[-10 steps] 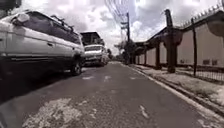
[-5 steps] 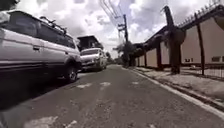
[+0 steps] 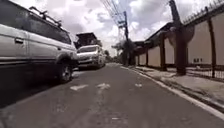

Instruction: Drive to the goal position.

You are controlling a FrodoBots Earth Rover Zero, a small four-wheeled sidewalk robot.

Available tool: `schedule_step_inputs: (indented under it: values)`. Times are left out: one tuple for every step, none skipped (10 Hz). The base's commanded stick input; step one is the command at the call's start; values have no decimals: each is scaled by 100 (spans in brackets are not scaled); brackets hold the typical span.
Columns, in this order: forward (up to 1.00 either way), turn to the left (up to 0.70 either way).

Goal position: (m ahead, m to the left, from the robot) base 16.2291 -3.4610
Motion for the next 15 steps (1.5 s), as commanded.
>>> schedule_step_inputs:
  values:
    - [85,0]
    - [85,0]
    - [85,0]
    - [85,0]
    - [85,0]
    - [85,0]
    - [85,0]
    - [85,0]
    - [85,0]
    - [85,0]
    - [85,0]
    - [85,0]
    - [85,0]
    - [85,0]
    - [85,0]
